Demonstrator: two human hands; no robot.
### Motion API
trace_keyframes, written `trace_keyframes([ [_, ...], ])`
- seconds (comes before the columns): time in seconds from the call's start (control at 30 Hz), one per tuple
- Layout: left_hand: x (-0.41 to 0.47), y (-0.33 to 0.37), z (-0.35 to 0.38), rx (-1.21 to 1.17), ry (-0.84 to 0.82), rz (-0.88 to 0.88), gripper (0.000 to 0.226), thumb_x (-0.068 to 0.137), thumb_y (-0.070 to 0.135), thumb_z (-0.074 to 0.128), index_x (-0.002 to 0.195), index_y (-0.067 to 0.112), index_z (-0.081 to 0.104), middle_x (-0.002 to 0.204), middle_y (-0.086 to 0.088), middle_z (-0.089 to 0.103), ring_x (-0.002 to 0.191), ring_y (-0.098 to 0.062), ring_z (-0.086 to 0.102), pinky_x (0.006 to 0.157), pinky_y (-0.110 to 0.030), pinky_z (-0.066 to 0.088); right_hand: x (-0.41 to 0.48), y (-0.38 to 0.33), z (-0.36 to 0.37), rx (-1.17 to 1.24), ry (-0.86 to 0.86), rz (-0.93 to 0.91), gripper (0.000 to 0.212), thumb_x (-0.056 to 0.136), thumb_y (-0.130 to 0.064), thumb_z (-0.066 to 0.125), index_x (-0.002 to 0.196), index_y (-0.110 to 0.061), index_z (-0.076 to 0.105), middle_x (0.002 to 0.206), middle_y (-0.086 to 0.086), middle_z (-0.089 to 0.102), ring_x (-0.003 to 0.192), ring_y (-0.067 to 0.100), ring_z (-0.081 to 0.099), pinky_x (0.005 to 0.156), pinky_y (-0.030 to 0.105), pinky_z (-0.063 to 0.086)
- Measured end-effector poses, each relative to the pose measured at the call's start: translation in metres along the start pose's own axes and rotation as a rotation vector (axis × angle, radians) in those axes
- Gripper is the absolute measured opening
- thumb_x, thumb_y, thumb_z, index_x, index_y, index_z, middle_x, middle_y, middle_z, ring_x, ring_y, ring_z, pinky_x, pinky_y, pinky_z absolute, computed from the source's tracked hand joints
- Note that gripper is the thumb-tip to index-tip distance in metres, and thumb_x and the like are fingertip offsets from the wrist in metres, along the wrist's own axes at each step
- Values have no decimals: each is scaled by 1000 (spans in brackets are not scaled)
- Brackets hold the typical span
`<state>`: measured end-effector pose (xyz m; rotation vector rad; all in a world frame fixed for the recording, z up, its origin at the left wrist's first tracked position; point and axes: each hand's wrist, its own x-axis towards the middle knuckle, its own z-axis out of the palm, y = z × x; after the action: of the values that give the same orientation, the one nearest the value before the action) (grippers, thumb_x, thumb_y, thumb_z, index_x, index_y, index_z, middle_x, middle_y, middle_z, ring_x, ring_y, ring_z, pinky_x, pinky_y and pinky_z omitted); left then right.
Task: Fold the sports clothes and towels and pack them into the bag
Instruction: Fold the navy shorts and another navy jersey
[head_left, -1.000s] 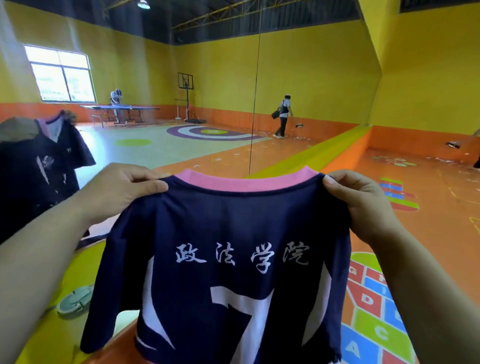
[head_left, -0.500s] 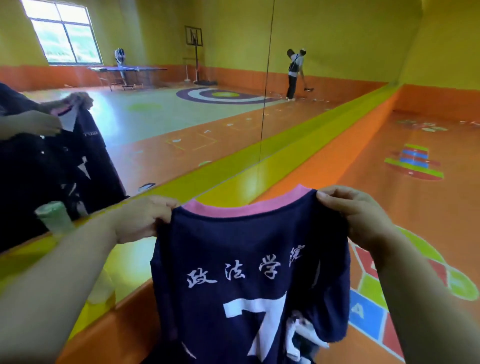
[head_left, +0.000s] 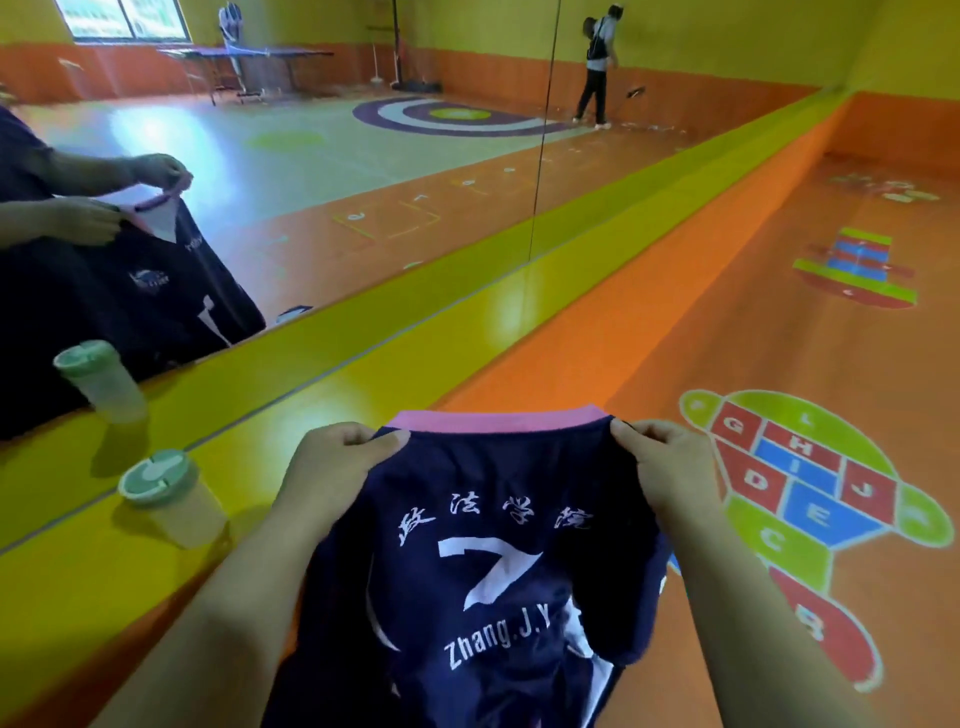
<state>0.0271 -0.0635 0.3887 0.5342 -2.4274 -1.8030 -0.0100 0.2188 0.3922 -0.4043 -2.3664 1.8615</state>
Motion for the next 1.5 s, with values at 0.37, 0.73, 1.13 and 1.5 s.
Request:
trace_keyframes([
  [0.37, -36, 9, 54, -156, -187, -47, 23, 89, 16, 62, 75, -2, 64, 61, -6, 62, 52, -15, 58, 49, -24, 48, -51, 1, 50, 15, -313, -147, 15, 83, -18, 71, 74, -29, 72, 68, -15, 70, 63, -1, 62, 62, 15, 48],
  [0.73, -55, 26, 55, -179, -265, 26, 25, 91, 0, 51, 74, 5, 69, 65, -5, 70, 62, -14, 67, 58, -22, 54, -66, 4, 40, -38, -532, -307, 23, 83, -16, 71, 103, -27, 73, 96, 0, 65, 83, 5, 58, 75, 20, 45],
  [1.13, -48, 23, 39, 407, -82, 544, 66, 52, 62, 66, 114, 46, 51, 114, 15, 43, 107, -5, 37, 86, -11, 33, -66, -11, 14, -4, -637, -411, 35, 89, 4, 55, 98, -25, 71, 100, 5, 67, 94, 14, 61, 84, 21, 46],
  [1.5, -47, 69, 31, 310, -219, 668, 26, 87, 39, 49, 90, 16, 59, 77, 7, 60, 70, -7, 53, 63, -22, 39, -73, -3, 4, -79, -474, -466, 30, 71, -34, 74, 92, -33, 53, 92, -20, 58, 86, 2, 53, 77, 18, 40],
])
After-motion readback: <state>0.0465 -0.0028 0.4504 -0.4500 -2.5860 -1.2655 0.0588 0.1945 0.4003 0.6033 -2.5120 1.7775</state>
